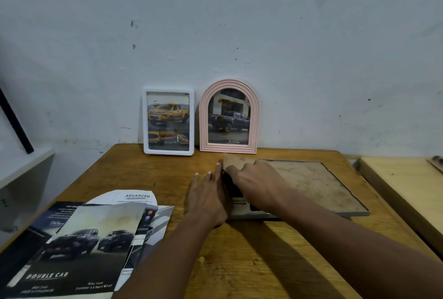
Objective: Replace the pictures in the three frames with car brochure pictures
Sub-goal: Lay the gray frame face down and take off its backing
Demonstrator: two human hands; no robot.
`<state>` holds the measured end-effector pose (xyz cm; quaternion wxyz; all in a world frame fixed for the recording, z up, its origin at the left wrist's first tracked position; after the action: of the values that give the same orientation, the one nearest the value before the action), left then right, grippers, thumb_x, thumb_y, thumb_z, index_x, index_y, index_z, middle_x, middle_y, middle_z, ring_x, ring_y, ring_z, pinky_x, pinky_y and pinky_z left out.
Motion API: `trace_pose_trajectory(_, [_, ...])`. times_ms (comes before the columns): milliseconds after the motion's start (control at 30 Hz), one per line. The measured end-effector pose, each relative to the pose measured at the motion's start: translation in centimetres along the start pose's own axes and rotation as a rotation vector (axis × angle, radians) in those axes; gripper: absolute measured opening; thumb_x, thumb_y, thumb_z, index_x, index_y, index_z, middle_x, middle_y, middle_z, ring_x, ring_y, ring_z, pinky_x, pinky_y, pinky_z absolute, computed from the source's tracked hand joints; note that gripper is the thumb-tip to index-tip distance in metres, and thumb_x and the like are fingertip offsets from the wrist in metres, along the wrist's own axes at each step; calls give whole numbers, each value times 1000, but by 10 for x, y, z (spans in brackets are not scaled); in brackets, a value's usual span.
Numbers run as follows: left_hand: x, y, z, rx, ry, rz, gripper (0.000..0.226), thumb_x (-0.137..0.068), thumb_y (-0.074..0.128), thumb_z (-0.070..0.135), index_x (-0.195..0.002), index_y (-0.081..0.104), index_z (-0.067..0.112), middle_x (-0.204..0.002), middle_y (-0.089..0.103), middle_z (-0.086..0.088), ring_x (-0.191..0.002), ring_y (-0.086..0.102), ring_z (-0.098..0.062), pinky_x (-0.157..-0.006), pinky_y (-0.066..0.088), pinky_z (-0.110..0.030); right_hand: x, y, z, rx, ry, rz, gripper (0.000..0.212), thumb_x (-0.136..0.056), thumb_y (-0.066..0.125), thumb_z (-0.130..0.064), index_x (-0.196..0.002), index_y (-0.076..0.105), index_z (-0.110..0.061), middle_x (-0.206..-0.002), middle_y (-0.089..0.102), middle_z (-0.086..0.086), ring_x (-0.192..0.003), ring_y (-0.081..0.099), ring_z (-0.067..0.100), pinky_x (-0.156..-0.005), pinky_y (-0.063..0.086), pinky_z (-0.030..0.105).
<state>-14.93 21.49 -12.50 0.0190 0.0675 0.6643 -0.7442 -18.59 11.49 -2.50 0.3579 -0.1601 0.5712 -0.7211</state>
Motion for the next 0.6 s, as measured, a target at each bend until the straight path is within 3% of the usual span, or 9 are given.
trace_pose_trajectory(133, [-5,2,-5,-8,-27,33,98,-93,62,41,-162,-2,12,-165,28,-10,-153,22,-21,-125,2,-46,9,-2,8,-24,8,39,50,-97,59,-21,-141,36,-11,-105,67,9,-70,48,22,-72,51,35])
trace_pose_trajectory(267, [-7,1,-3,-24,-23,50,101,-92,63,45,-161,-3,11,-159,39,-12,-151,28,-23,-125,3,-49,20,-16,23,-46,70,160,50,-98,58,-20,-142,36,-13,-97,72,7,-65,62,20,-62,55,32])
trace_pose_trajectory(433, [-23,5,-19,-32,-18,27,104,-92,63,50,-159,-11,20,-162,32,-13,-153,20,-27,-125,4,-53,24,-57,40,-54,132,359,45,-90,68,-17,-131,51,-11,-71,68,5,-47,51,21,-50,42,28])
trace_pose_trajectory(500, [-26,5,-28,171,-54,11,86,-98,55,48,-160,0,24,-163,30,-11,-153,20,-28,-125,9,-54,31,-62,36,-80,108,364,43,-90,68,-16,-130,52,-12,-72,68,6,-46,45,18,-49,36,27])
trace_pose_trajectory(600, [-19,-20,-46,903,-287,202,63,-99,37,63,-156,16,45,-161,36,-5,-147,34,-33,-114,33,-61,49,-57,23,-144,59,387,45,-88,71,-17,-129,53,-14,-87,74,9,-51,56,17,-48,41,25])
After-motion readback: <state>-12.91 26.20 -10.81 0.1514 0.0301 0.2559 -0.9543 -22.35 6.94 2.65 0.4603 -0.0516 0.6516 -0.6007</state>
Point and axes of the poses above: each hand's wrist, its own x-axis away from the middle knuckle, its own y-axis out of the palm, z = x × y, the point moved 6 cm from there along -x, towards the middle knuckle
